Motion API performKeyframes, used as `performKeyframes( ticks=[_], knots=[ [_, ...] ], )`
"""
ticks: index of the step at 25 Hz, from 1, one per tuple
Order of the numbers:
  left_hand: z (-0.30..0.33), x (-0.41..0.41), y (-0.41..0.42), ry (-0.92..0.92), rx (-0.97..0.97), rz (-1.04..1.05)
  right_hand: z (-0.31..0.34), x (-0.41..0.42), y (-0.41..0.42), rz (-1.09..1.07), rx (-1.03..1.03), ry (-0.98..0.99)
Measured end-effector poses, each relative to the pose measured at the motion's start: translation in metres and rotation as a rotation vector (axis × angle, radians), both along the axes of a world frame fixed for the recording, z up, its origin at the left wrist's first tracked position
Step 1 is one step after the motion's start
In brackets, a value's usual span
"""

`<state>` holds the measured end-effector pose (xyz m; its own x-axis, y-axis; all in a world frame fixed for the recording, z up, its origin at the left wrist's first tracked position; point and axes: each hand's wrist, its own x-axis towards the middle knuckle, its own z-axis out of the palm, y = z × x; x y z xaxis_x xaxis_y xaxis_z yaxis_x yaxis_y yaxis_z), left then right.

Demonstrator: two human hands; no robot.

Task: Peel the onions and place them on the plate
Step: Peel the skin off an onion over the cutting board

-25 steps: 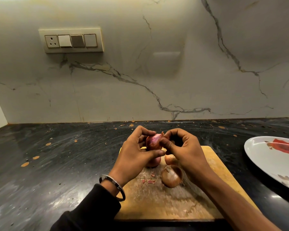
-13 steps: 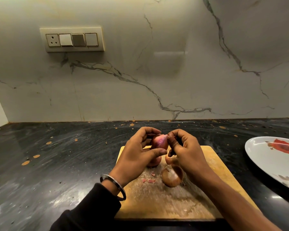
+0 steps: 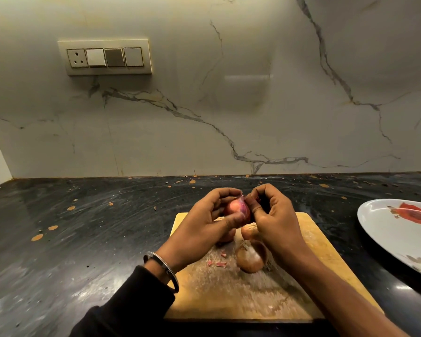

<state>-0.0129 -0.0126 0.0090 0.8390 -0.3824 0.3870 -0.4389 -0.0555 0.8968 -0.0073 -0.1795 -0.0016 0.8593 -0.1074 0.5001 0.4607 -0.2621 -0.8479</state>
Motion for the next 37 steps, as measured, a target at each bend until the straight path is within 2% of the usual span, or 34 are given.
performKeyframes(
  ticks=[2,6,13,16,20,22,25,29,32,37],
  knots=[
    [0.002,-0.001,-0.001,0.026,-0.029,-0.001,0.001,0.001,-0.001,0.032,0.038,0.003],
    [0.008,-0.003,0.002,0.046,-0.091,0.011,0.005,0.003,-0.005,0.236,0.208,0.110],
    [0.004,-0.003,0.004,0.127,-0.041,-0.077,0.002,0.001,-0.005,0.167,0.053,0.039],
    [0.003,-0.001,0.002,0.031,0.028,-0.004,-0.001,0.003,-0.004,0.093,0.002,-0.010],
    [0.000,-0.002,-0.004,-0.114,0.050,0.129,-0.001,0.004,-0.003,0.101,0.043,-0.016],
    [-0.001,0.000,-0.003,-0.054,-0.055,0.150,0.001,0.003,-0.003,0.138,0.072,-0.010],
    [0.005,0.004,0.001,0.222,-0.415,0.099,0.002,-0.001,-0.001,0.211,0.075,0.000],
    [0.008,0.006,0.006,0.334,-0.639,-0.032,0.001,-0.007,0.006,0.293,-0.096,-0.007],
    [0.011,0.009,0.009,0.398,-0.719,-0.070,0.001,-0.005,0.005,0.245,-0.311,-0.087],
    [0.011,0.008,0.011,0.411,-0.695,-0.064,-0.003,-0.005,0.006,0.277,-0.534,-0.147]
  ],
)
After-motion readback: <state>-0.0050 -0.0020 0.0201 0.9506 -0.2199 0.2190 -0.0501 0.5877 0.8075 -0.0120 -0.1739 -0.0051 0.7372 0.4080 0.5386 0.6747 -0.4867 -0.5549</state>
